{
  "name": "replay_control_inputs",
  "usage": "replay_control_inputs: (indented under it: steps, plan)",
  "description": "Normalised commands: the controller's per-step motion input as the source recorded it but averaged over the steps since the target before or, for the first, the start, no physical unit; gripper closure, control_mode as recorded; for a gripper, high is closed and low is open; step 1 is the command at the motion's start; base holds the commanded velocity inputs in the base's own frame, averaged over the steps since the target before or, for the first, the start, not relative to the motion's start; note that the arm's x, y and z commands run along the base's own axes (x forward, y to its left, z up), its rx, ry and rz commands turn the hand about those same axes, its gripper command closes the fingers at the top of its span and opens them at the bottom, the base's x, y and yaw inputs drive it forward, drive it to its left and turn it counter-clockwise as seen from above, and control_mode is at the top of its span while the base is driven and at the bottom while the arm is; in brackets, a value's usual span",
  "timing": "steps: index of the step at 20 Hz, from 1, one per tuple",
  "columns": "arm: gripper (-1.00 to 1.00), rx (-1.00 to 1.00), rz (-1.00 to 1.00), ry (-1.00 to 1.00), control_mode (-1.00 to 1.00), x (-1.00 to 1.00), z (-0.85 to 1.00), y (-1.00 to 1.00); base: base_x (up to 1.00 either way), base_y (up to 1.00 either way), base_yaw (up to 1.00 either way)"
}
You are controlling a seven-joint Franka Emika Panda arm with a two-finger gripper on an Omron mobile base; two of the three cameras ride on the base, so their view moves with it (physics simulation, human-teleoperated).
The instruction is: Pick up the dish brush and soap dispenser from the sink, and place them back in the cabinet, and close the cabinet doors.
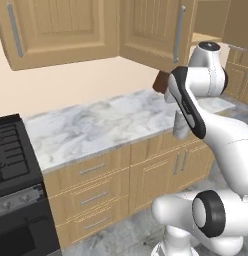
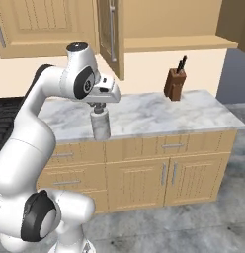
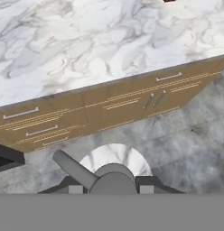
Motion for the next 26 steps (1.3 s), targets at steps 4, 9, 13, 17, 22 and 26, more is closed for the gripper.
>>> replay_control_inputs:
  steps: [4, 9, 13, 17, 22, 26]
  plan:
    - [1.0, 0.0, 0.0, 0.0, 1.0, 0.0, 0.0, 0.0, 0.0, -0.63, 0.07]
    - [1.0, 0.0, 0.0, 0.0, 1.0, 0.0, 0.0, 0.0, 0.0, -0.67, 0.11]
    - [1.0, 0.0, 0.0, 0.0, 1.0, 0.0, 0.0, 0.0, 0.0, -0.7, 0.14]
    - [1.0, 0.0, 0.0, 0.0, 1.0, 0.0, 0.0, 0.0, 0.08, -0.55, 0.17]
    - [1.0, 0.0, 0.0, 0.0, 1.0, 0.0, 0.0, 0.0, 0.15, -0.56, 0.2]
    - [1.0, 0.0, 0.0, 0.0, 1.0, 0.0, 0.0, 0.0, 0.23, -0.6, 0.23]
